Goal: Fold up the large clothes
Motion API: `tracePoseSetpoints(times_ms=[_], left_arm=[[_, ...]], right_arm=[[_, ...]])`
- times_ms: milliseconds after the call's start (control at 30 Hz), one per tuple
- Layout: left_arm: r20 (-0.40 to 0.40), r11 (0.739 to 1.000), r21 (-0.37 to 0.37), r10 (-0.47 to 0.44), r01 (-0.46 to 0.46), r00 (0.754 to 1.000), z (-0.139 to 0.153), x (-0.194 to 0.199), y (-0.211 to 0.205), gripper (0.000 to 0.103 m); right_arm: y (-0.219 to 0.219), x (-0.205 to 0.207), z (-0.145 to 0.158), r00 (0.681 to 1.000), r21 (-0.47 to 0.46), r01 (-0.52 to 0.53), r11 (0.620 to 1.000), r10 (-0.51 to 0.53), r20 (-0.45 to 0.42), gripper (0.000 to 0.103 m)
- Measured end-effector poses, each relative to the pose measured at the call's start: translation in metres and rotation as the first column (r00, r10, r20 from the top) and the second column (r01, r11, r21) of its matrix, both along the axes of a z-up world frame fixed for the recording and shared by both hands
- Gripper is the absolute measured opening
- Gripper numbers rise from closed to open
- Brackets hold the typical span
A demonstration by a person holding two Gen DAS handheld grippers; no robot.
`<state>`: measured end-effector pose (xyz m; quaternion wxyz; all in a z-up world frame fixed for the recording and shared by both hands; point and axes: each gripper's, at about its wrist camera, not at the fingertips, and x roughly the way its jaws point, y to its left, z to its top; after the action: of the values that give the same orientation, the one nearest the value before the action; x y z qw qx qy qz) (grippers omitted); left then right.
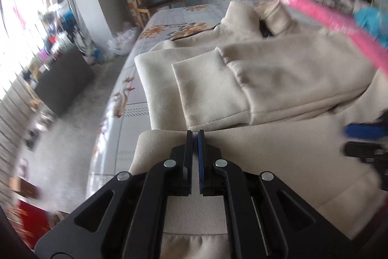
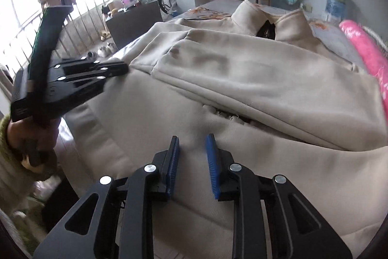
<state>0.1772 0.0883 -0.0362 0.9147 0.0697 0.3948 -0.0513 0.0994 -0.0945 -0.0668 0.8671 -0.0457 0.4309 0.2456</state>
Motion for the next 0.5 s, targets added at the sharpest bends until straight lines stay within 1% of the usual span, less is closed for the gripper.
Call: tracePoseSetpoints(times_ms=[67, 133, 200, 233, 267, 300, 400, 467, 500], left_arm=[[0.043, 0.996, -0.081, -0.018, 0.022, 0.999, 0.013, -0.013, 0.007, 0.022], [0.087, 0.984, -0.16, -0.064, 0.077, 0.994, 0.024, -0.03, 0.008, 0.027], [0.082, 0.956, -0.242, -0.15, 0.165, 0.985, 0.027, -0.043, 0.001, 0.027], [0.068, 0.943, -0.265, -0.188, 0.2, 0.98, 0.025, -0.046, -0.005, 0.027], [0.048, 0.932, -0.279, -0.225, 0.229, 0.973, 0.021, -0.049, -0.013, 0.027], [0.024, 0.931, -0.276, -0.243, 0.24, 0.97, 0.014, -0.05, -0.021, 0.027], [-0.066, 0.95, -0.224, -0.237, 0.217, 0.969, -0.012, -0.043, -0.037, 0.027], [-0.047, 0.954, -0.228, -0.211, 0.195, 0.976, -0.017, -0.04, -0.037, 0.027], [-0.052, 0.954, -0.234, -0.204, 0.187, 0.978, -0.017, -0.038, -0.037, 0.027]], right_arm=[[0.004, 0.001, -0.001, 1.0, -0.016, 0.001, 1.0, -0.001, 0.015, 0.021], [0.004, 0.001, -0.001, 1.0, -0.022, 0.006, 1.0, -0.005, 0.024, 0.021], [0.003, 0.003, -0.001, 1.0, -0.014, 0.015, 1.0, -0.015, 0.024, 0.021], [0.004, 0.005, -0.001, 1.0, -0.013, 0.019, 1.0, -0.018, 0.022, 0.021], [0.004, 0.006, -0.001, 0.999, -0.013, 0.024, 1.0, -0.024, 0.021, 0.021], [0.006, 0.008, -0.001, 0.999, -0.018, 0.029, 0.999, -0.029, 0.022, 0.021], [0.011, 0.013, -0.001, 0.998, -0.041, 0.044, 0.998, -0.043, 0.04, 0.021], [0.011, 0.014, 0.0, 0.998, -0.042, 0.054, 0.998, -0.052, 0.044, 0.021], [0.009, 0.015, 0.001, 0.998, -0.035, 0.06, 0.998, -0.059, 0.037, 0.021]])
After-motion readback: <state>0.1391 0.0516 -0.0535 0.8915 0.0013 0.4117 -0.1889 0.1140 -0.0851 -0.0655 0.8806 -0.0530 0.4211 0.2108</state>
